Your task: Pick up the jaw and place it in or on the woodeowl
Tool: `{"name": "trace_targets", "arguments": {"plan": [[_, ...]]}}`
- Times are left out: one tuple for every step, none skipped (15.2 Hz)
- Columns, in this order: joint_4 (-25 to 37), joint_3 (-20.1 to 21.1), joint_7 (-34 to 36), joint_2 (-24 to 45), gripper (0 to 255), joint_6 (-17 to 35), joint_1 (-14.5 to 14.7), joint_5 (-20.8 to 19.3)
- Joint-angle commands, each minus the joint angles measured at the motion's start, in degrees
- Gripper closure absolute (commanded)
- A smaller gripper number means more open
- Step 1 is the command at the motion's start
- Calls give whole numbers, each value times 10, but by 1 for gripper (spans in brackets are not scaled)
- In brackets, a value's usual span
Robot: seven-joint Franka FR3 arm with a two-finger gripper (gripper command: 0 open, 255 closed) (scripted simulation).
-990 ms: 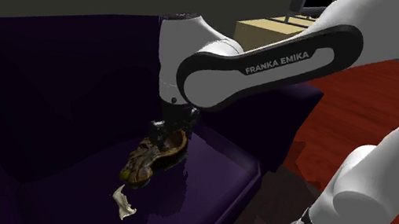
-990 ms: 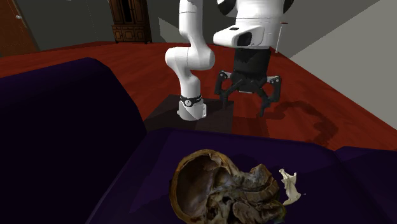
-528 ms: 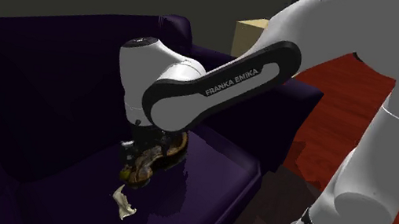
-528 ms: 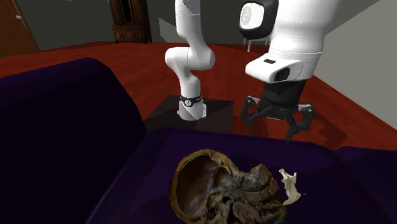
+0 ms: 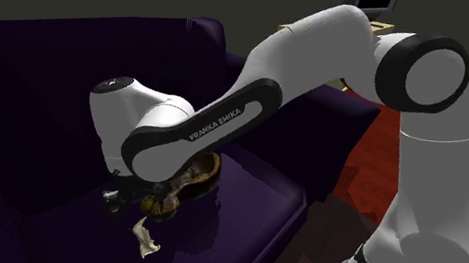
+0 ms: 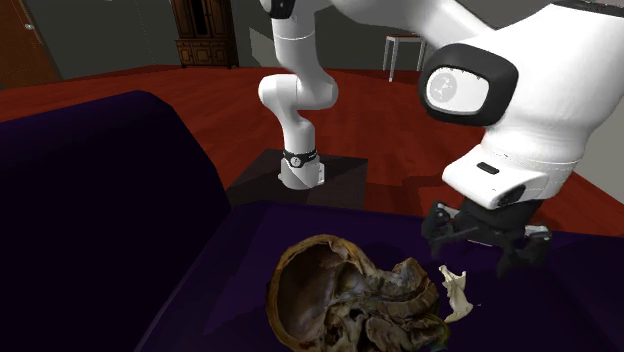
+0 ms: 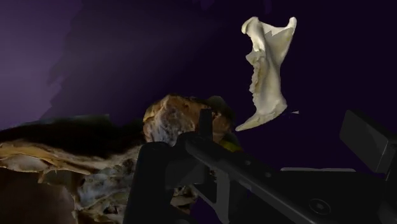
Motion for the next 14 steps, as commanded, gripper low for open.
{"name": "trace_targets", "arguments": {"plan": [[44,-9,26,50,0,-3,27,-20],[68,-14,35,73,0,-7,40,-28],[65,-16,36,76,0,-1,41,-30],[62,-18,37,80,0,5,42,-32],[60,-19,39,84,0,10,43,-34],[57,-21,40,87,0,16,44,-36],[55,-22,41,91,0,22,45,-39],[53,-24,43,95,0,28,46,-41],[51,-26,44,99,0,33,47,-43],[50,-27,45,101,0,37,48,-45],[50,-27,45,101,0,37,48,-45],[50,-27,45,101,0,37,48,-45],[50,-27,45,101,0,37,48,-45],[50,-27,45,101,0,37,48,-45]]}}
